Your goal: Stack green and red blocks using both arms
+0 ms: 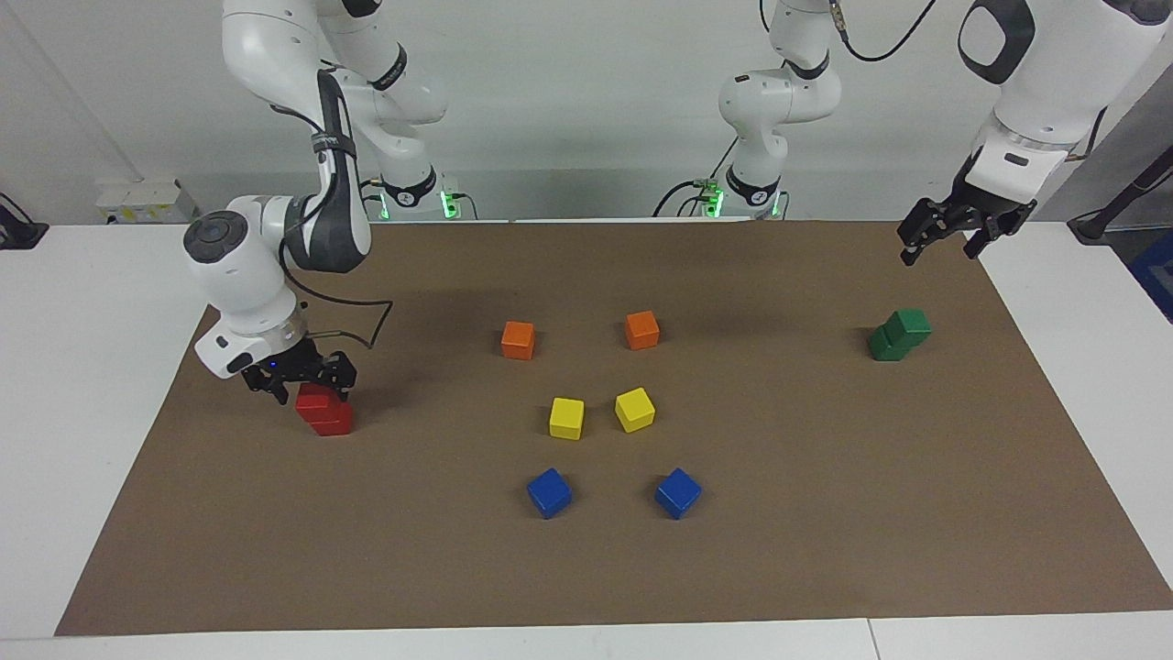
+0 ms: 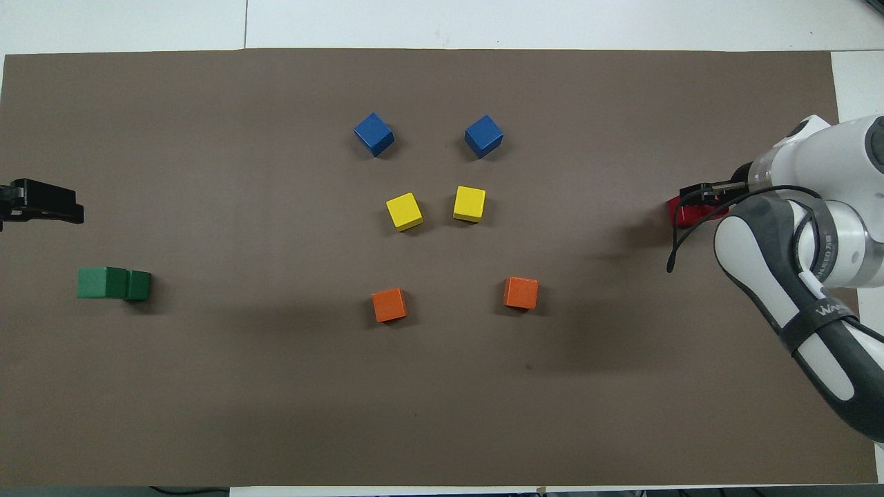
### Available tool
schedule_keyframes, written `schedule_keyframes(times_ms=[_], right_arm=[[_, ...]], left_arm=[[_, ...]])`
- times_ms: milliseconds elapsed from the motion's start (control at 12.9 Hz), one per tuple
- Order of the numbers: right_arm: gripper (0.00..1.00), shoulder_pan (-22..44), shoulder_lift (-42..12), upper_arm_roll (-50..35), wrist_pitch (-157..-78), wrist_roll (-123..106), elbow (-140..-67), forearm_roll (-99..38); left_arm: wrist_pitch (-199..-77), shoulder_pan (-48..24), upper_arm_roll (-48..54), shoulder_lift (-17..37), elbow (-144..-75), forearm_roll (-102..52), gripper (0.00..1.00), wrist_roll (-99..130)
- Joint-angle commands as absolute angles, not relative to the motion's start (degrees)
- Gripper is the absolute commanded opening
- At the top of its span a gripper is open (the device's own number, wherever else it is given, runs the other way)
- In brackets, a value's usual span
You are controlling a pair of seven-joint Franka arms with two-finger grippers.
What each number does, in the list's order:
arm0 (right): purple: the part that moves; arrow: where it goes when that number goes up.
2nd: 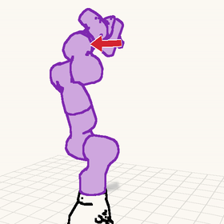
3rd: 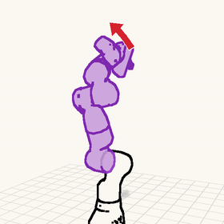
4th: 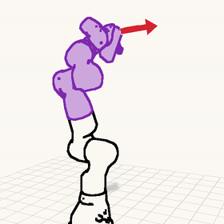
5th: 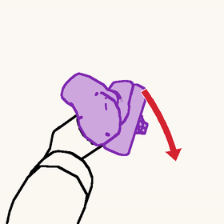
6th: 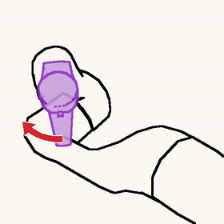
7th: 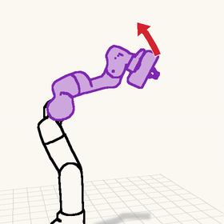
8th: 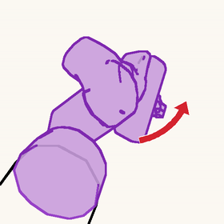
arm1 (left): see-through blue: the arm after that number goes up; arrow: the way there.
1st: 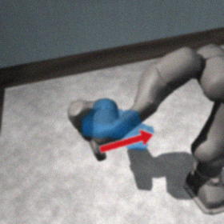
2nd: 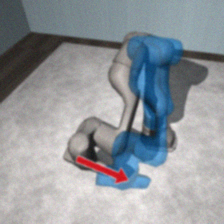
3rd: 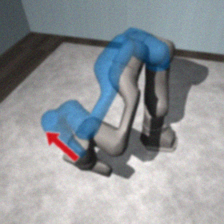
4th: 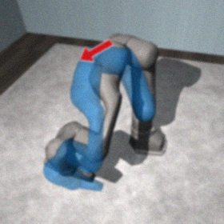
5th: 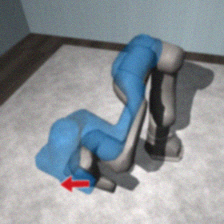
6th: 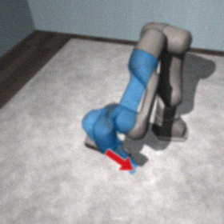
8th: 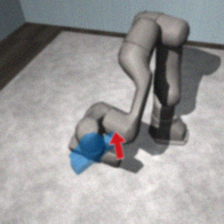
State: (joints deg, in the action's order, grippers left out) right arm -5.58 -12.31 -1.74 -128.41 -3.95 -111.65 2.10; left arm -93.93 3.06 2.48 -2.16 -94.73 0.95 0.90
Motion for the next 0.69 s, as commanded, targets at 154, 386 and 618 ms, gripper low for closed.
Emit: schedule_keyframes(times_ms=[154,386,618], right_arm=[[1.00,-4.4,-5.7,-2.8,-110.9,-4.1,-101.8,1.3],[1.00,-3.9,0.7,-2.9,-100.2,-4.3,-99.7,1.3],[1.00,-3.8,-0.4,-2.8,-90.1,-4.3,-92.8,1.6]], left_arm=[[-95.2,2.0,1.8,-2.5,-95.6,1.6,1.00,0.5],[-95.2,2.0,1.8,-2.5,-95.6,1.6,1.00,0.5],[-95.2,1.9,1.8,-2.5,-95.6,1.6,1.00,0.6]])
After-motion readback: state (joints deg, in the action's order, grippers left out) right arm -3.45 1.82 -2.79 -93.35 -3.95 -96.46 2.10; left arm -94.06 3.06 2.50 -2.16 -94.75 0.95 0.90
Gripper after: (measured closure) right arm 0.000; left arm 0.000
